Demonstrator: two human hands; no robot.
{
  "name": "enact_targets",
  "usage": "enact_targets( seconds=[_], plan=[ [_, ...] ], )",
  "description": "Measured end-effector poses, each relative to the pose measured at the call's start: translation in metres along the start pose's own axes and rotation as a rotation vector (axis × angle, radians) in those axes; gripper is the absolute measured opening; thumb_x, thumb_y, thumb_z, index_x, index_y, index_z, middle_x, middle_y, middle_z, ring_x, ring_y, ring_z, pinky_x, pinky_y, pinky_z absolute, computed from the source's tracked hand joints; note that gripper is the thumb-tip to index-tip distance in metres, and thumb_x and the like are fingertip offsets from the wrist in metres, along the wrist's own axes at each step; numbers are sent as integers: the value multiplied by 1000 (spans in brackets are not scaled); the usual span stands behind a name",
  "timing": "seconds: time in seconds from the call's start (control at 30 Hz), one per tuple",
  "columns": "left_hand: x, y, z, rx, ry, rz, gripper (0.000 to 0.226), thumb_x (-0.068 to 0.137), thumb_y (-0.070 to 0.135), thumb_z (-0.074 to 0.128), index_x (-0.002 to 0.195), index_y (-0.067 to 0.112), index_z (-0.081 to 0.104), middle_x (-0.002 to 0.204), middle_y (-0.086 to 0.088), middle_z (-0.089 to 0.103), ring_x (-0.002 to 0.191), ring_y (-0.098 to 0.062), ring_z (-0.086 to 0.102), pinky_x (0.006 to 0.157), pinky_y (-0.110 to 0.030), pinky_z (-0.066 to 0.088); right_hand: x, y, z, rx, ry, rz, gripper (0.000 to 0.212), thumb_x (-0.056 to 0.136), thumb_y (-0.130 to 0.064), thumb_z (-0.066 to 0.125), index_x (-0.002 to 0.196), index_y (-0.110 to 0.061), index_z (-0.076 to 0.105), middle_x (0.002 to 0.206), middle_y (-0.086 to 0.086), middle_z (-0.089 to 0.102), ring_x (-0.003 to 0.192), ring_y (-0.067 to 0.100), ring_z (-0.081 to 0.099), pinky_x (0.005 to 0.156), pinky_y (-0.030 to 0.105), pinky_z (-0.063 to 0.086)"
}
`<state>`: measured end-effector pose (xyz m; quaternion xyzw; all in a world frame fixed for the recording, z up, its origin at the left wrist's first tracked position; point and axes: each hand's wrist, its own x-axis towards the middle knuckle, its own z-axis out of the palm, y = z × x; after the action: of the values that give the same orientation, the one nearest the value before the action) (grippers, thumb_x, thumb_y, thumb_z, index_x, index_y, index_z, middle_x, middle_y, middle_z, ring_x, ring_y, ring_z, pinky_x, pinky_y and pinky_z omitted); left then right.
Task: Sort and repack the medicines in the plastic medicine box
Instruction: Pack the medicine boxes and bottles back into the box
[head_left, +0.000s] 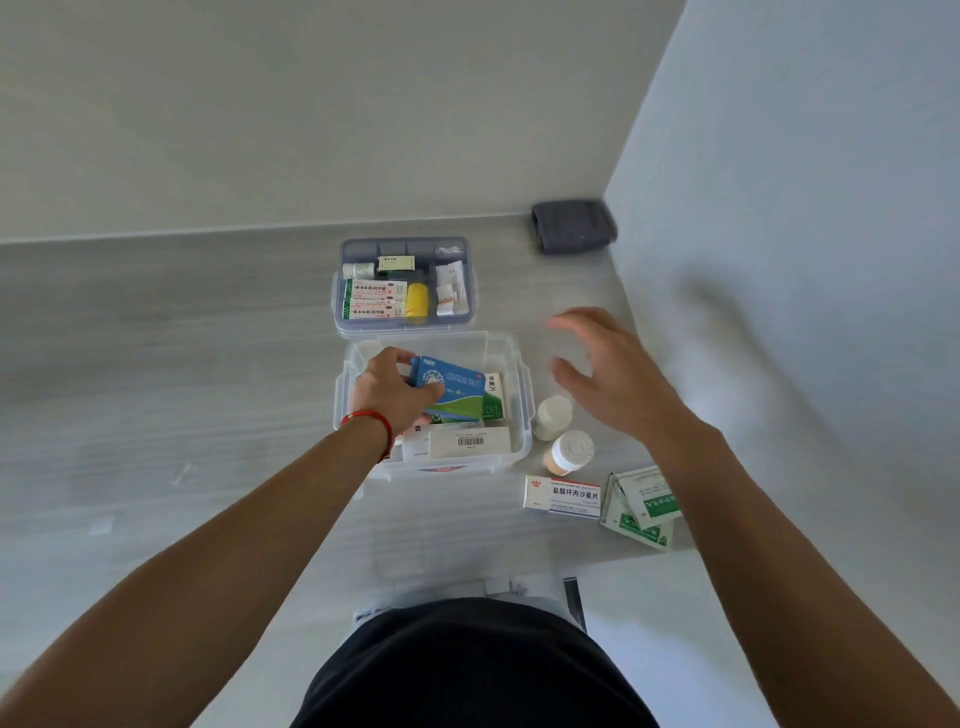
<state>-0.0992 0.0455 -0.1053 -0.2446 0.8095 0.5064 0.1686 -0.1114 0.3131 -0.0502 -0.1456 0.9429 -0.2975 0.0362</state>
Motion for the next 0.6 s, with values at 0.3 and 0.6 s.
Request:
enact_targets(
  seconds=[0.3,0.6],
  plan=[
    [12,8,32,267,-3,-26,39,85,33,68,117,13,58,107,-8,68,90,-25,68,66,-32,53,-69,58,2,72,-24,276,38,96,-19,63,134,-22,62,134,-2,58,117,12,58,103,36,50],
    [14,8,41,241,-82,-62,56,81,24,57,135,13,46,122,-8,57,106,-31,61,89,-41,56,-124,94,26,-153,-259,500,61,90,-17,62,149,-22,46,157,1,46,142,21,42,109,37,40]
  ],
)
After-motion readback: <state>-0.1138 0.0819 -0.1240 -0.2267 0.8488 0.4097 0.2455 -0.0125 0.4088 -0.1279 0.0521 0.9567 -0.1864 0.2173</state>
